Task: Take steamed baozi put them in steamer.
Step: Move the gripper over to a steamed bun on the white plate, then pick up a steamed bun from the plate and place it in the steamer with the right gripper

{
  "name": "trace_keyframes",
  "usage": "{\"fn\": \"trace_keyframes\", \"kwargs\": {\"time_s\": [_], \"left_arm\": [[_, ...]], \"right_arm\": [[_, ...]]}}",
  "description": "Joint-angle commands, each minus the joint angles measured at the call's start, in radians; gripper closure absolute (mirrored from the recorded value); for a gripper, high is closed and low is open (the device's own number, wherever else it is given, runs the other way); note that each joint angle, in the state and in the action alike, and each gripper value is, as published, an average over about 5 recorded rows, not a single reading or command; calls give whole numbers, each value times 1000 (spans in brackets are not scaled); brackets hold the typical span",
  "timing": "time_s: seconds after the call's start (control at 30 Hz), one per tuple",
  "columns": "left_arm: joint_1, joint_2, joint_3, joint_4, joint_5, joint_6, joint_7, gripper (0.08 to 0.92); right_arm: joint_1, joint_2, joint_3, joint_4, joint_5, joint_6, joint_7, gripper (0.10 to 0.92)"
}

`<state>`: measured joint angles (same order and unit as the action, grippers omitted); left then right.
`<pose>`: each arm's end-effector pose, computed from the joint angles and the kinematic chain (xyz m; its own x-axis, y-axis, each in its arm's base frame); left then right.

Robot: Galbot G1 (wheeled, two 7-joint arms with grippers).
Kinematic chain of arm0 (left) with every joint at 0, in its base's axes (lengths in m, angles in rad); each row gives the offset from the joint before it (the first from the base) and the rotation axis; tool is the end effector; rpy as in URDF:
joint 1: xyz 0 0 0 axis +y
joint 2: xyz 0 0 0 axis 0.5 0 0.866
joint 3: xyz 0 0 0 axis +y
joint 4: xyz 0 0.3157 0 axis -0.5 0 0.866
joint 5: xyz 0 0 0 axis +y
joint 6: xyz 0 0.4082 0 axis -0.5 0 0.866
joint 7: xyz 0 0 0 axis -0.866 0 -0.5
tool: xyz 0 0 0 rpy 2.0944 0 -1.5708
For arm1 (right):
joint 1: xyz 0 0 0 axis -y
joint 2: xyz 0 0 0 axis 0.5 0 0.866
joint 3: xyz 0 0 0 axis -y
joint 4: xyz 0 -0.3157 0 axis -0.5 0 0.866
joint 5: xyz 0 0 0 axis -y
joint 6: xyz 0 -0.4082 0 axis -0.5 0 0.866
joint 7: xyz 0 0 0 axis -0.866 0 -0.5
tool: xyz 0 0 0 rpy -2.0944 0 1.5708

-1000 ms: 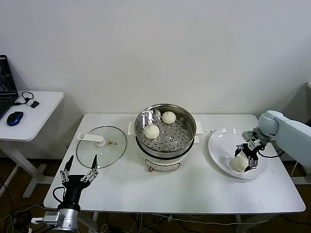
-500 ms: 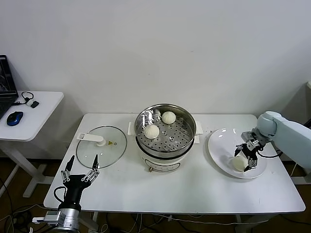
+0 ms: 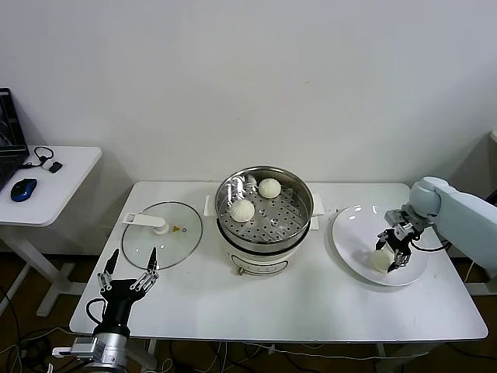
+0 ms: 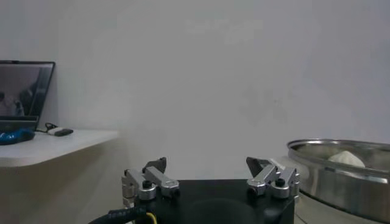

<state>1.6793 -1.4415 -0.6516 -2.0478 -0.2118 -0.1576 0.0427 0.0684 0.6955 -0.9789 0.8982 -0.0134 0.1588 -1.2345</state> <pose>0.2185 0.0625 -0.3103 -0.9997 -0.0159 -0.0168 -0.0154 0.9994 -0.0294 0.5573 -0.2335 -0.2485 0.0702 -0.0879 0.9937 -0.9857 -0.1594 0.0555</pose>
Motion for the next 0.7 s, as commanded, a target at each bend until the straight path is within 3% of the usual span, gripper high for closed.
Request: {"fn": "trace_keyframes", "kwargs": {"time_s": [0.03, 0.37, 0.7], "left_arm": [[-6, 1, 0, 2, 0, 4, -1, 177], [-20, -2, 12, 14, 16, 2, 0, 177], [-18, -4, 16, 4, 19, 3, 0, 177]], "right_arm": [[125, -38, -95, 115, 93, -8, -9, 355], [453, -76, -348, 315, 266, -20, -27, 347], [796, 5, -562, 428, 457, 8, -43, 347]]}}
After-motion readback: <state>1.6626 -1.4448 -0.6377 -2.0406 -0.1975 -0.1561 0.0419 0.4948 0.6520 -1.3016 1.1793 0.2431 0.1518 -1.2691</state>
